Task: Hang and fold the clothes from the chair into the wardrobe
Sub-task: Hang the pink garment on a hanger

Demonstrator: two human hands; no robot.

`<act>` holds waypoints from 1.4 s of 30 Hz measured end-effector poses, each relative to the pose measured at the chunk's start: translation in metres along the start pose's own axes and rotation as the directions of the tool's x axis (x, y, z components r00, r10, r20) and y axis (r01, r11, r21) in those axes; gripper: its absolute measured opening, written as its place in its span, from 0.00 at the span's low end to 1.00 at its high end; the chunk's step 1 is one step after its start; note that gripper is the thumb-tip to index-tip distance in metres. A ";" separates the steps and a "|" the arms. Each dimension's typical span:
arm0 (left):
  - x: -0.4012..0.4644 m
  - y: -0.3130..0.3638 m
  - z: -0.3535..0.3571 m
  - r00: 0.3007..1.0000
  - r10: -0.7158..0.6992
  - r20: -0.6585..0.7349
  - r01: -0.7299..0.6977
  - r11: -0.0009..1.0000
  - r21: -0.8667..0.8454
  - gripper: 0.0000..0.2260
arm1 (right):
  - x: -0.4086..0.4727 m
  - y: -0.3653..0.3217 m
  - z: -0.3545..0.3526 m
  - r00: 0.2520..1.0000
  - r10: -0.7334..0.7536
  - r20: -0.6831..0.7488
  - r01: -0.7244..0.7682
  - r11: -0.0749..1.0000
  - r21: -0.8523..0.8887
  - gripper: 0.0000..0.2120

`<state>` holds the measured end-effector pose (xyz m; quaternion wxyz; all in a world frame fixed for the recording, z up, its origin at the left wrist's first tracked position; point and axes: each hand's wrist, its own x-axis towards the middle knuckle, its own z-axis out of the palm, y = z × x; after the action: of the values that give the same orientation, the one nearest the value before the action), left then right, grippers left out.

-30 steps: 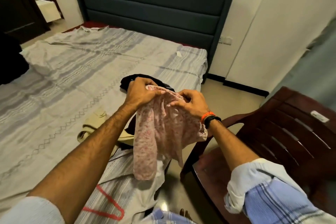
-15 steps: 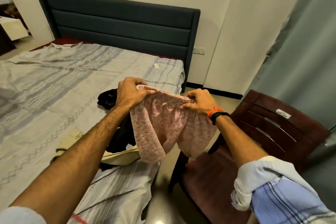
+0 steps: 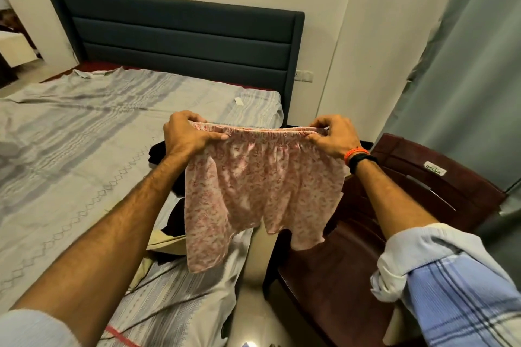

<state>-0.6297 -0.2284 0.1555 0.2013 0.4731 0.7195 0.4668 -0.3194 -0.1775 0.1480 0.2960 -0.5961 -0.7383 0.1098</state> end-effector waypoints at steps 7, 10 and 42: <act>0.001 -0.009 -0.002 0.976 -0.213 0.038 0.216 0.947 -0.236 0.21 | -0.003 0.001 0.008 0.978 0.137 -0.157 -0.087 0.953 0.291 0.13; 0.003 -0.015 -0.002 0.971 -0.231 0.054 0.237 0.921 -0.311 0.20 | -0.003 0.004 0.012 0.981 0.140 -0.133 -0.091 0.943 0.321 0.13; -0.003 -0.006 0.032 0.945 -0.307 0.112 0.326 0.904 -0.278 0.11 | 0.012 -0.015 0.055 0.904 0.398 0.154 -0.408 0.701 0.585 0.13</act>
<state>-0.6076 -0.2163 0.1344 0.3656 0.3301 0.7027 0.5135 -0.3644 -0.1600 0.1149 0.4333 -0.6158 -0.5177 0.4062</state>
